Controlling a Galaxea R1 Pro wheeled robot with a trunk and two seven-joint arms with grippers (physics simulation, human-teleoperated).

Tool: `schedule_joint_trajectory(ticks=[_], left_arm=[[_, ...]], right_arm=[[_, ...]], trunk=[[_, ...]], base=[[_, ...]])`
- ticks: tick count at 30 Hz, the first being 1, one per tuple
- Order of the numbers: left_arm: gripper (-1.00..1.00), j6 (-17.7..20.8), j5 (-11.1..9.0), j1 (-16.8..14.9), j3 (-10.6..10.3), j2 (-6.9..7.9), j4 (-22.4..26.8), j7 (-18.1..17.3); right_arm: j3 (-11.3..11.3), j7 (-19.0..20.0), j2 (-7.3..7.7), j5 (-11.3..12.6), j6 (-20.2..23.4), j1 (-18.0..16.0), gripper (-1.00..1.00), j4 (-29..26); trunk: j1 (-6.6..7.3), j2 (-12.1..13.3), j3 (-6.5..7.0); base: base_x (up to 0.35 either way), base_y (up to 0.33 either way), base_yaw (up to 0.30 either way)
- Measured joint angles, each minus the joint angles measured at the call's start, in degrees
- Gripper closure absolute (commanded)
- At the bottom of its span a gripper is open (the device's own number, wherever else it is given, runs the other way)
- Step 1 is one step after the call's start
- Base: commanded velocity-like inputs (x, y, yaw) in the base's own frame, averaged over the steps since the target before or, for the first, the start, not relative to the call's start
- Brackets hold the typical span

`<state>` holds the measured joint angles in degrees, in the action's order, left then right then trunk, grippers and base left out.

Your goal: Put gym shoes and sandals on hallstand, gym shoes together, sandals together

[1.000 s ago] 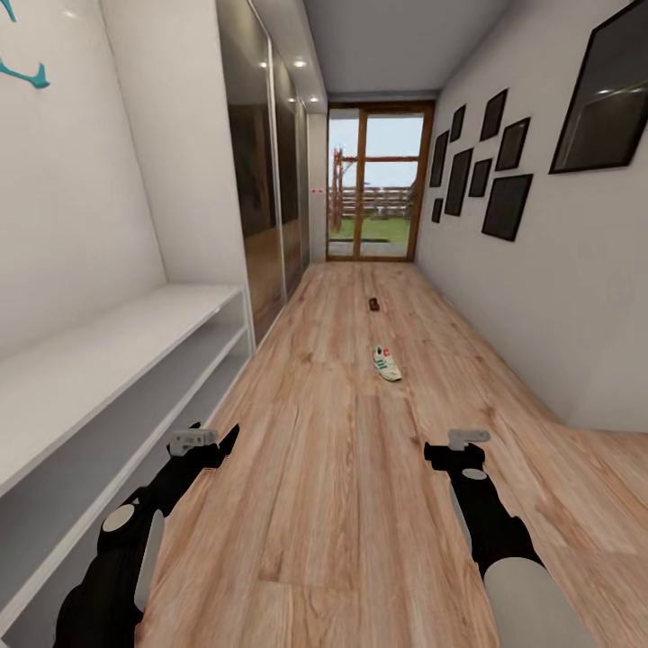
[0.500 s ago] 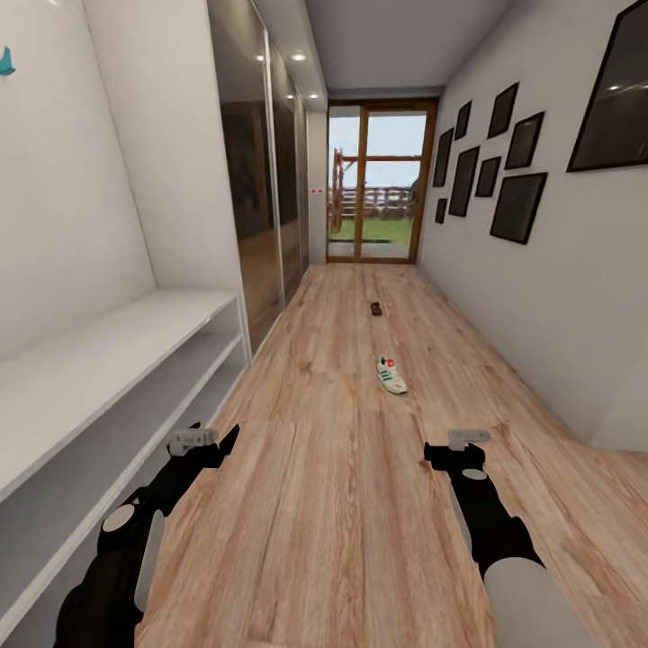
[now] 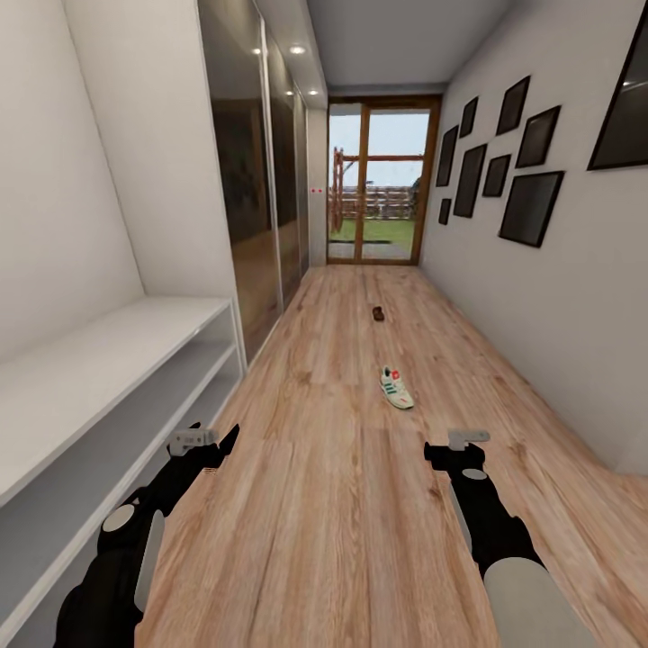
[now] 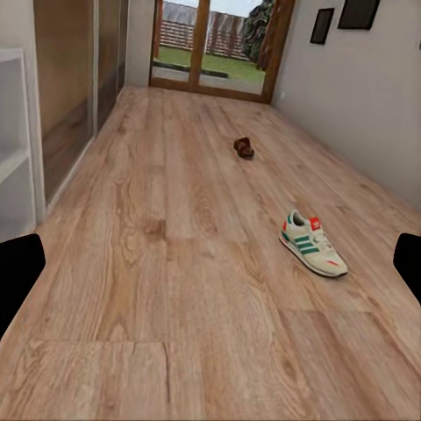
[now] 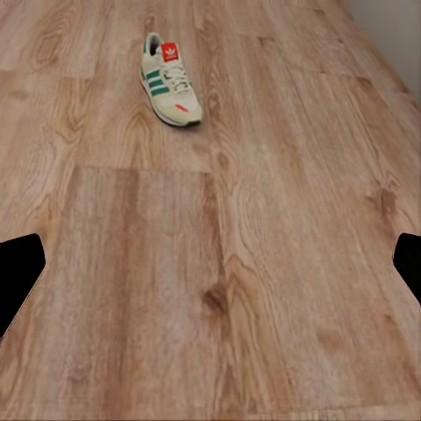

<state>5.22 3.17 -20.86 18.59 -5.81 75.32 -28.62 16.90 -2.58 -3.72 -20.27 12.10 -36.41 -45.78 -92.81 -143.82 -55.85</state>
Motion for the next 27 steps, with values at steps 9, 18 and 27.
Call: schedule_joint_trajectory(ticks=[9,18,27], left_arm=[[-1.0,0.01,0.01,0.0,0.0,0.0,0.0,0.0],[-1.0,0.0,-0.02,0.01,0.0,0.0,0.01,0.0],[-1.0,0.02,-0.02,0.0,0.0,0.0,0.01,-0.01]], right_arm=[[-0.01,0.0,0.0,0.0,0.0,-0.02,-1.0,-0.01],[-0.02,0.0,0.0,0.0,0.0,-0.02,-1.0,-0.01],[-0.02,0.0,0.0,0.0,-0.01,0.01,-1.0,0.01]], trunk=[[0.0,0.0,0.0],[0.0,0.0,0.0],[0.0,0.0,0.0]], base=[[0.349,0.0,0.0],[0.349,0.054,0.0],[0.345,0.102,0.0]])
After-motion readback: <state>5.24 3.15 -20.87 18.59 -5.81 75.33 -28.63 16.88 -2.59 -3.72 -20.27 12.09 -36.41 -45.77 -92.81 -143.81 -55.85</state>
